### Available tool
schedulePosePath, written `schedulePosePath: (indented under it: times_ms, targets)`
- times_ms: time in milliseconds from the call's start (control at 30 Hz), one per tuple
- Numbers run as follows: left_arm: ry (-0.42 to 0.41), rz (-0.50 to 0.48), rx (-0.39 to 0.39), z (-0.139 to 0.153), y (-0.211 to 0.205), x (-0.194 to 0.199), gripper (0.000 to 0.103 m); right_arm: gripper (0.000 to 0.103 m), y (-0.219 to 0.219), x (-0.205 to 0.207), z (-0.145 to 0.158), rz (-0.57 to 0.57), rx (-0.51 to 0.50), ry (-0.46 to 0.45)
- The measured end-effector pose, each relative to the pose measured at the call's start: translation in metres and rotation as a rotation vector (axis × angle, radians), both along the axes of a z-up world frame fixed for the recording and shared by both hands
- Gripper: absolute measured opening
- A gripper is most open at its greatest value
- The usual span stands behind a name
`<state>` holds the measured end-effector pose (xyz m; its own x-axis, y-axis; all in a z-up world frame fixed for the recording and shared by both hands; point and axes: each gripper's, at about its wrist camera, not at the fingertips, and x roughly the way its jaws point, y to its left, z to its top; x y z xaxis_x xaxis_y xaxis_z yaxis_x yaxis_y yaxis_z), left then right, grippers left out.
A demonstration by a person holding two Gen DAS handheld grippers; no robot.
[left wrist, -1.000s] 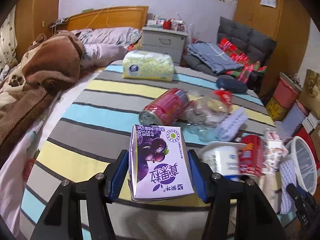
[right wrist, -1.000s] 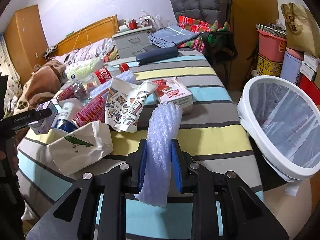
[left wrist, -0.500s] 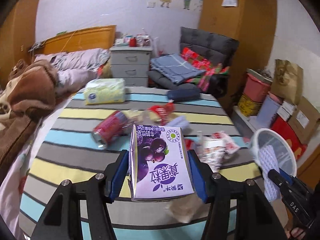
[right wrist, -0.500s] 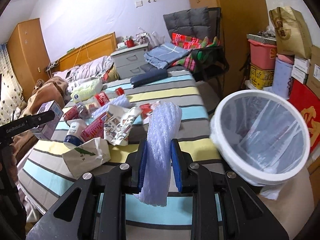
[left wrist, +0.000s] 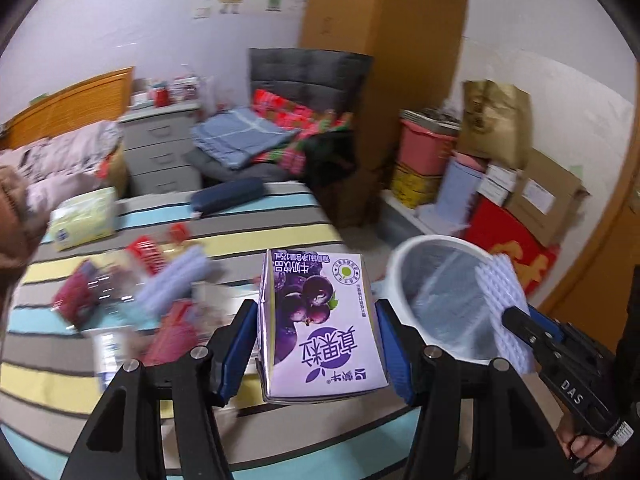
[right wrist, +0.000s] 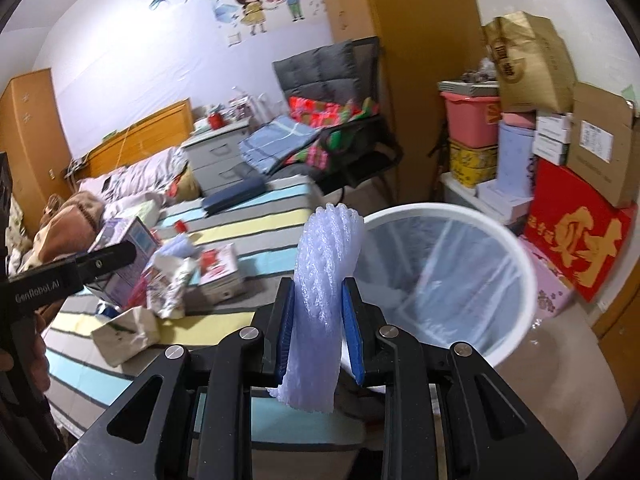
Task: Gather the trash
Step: 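Carry both held items over the white wastebasket, then open both tools to drop the carton and foam sleeve into the wastebasket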
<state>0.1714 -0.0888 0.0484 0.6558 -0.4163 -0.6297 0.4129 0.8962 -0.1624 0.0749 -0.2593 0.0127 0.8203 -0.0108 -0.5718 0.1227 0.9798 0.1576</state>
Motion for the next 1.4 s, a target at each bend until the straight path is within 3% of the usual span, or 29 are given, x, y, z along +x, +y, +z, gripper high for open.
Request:
schedulePosePath:
  times_ms: [267, 633, 900, 967, 1033, 1133, 1400]
  targets:
    - [0.013, -0.162, -0.016, -0.004, -0.081, 0.000, 0.059, 0.024, -0.040, 0.003, -0.002, -0.060, -0.002, 0.020]
    - [0.036, -0.248, 0.079, -0.034, -0.162, 0.009, 0.059, 0.024, -0.077, 0.014, -0.024, -0.065, -0.019, 0.099]
    - [0.072, -0.260, 0.092, -0.050, -0.181, 0.019, 0.060, 0.025, -0.099, 0.025, -0.039, -0.077, 0.001, 0.154]
    - [0.068, -0.257, 0.076, -0.049, -0.178, 0.020, 0.068, 0.025, -0.101, 0.027, -0.039, -0.082, -0.005, 0.161]
    - [0.049, -0.257, 0.077, -0.047, -0.176, 0.018, 0.075, 0.030, -0.100, 0.025, -0.038, -0.090, -0.019, 0.148]
    - [0.048, -0.258, 0.069, -0.044, -0.173, 0.017, 0.075, 0.040, -0.102, 0.024, -0.037, -0.096, -0.017, 0.146]
    - [0.031, -0.228, 0.045, -0.032, -0.151, 0.009, 0.075, 0.048, -0.096, 0.020, -0.032, -0.111, -0.024, 0.125]
